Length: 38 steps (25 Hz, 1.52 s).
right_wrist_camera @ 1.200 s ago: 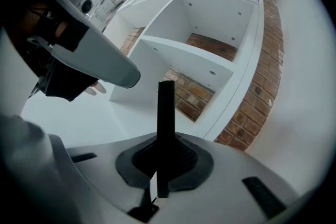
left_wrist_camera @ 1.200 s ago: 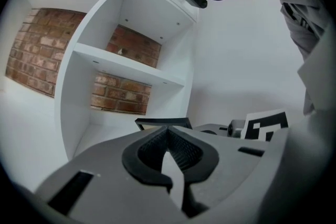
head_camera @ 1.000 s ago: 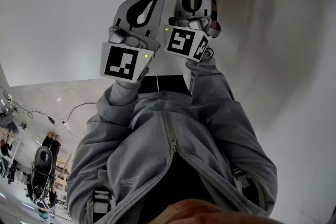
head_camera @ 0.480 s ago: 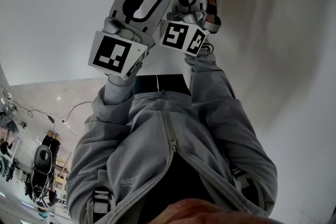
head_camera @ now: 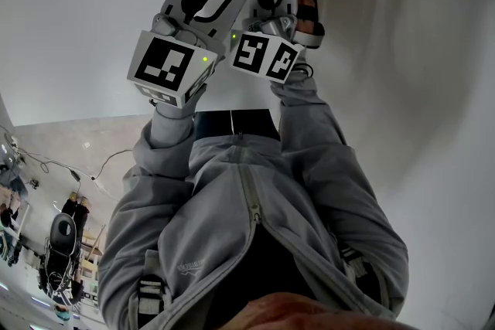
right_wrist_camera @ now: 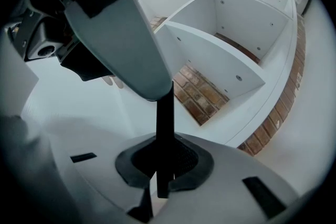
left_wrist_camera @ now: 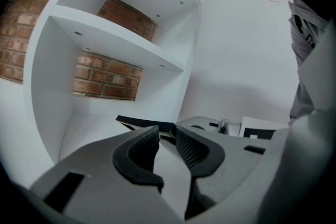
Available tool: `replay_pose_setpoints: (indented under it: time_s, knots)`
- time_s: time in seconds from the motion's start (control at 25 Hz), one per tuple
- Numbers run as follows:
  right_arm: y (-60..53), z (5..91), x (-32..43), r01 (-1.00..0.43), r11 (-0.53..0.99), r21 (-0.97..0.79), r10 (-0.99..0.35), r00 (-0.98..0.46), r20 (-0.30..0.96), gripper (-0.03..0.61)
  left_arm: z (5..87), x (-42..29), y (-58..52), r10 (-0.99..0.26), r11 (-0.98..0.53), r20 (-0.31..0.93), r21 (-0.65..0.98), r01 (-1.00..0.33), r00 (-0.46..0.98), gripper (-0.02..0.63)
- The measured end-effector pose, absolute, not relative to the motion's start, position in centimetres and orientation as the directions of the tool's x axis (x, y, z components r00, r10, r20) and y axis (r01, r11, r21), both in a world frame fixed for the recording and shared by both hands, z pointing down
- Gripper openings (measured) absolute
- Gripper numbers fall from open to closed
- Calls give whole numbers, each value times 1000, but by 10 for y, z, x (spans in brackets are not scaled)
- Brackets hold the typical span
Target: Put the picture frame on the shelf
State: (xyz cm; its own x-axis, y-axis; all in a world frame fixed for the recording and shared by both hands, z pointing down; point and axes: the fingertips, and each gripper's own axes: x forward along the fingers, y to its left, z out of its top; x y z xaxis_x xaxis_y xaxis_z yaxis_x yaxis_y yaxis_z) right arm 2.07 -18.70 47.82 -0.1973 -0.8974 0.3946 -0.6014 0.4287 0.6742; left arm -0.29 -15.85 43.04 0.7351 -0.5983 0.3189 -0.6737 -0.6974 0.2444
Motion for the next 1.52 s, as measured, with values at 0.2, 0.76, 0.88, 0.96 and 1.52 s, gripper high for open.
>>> replay_pose_setpoints:
  time_s: [0.2,0.76,0.88,0.96,1.52]
  knots:
    - [-182,488,13,-574,534,621,-840,-279,465,73,436,-7,-158,-579,-705,340,248,-665,741,95]
    - [-154,486,47,-779,626,-33,-705,-584,402,230,438,-23,-170,-558,-722,355,238,-650,750,84]
    - [-166,492,50,-765,611,-205,-672,-638,376,230,439,-28,-174,-560,-718,360,238,-654,746,81]
    - [-170,496,52,-747,620,-239,-650,-660,377,229,442,-27,-173,-555,-721,370,234,-653,745,80]
    - [-170,499,51,-764,630,-141,-675,-628,388,176,471,-29,-176,-574,-700,450,164,-695,684,74]
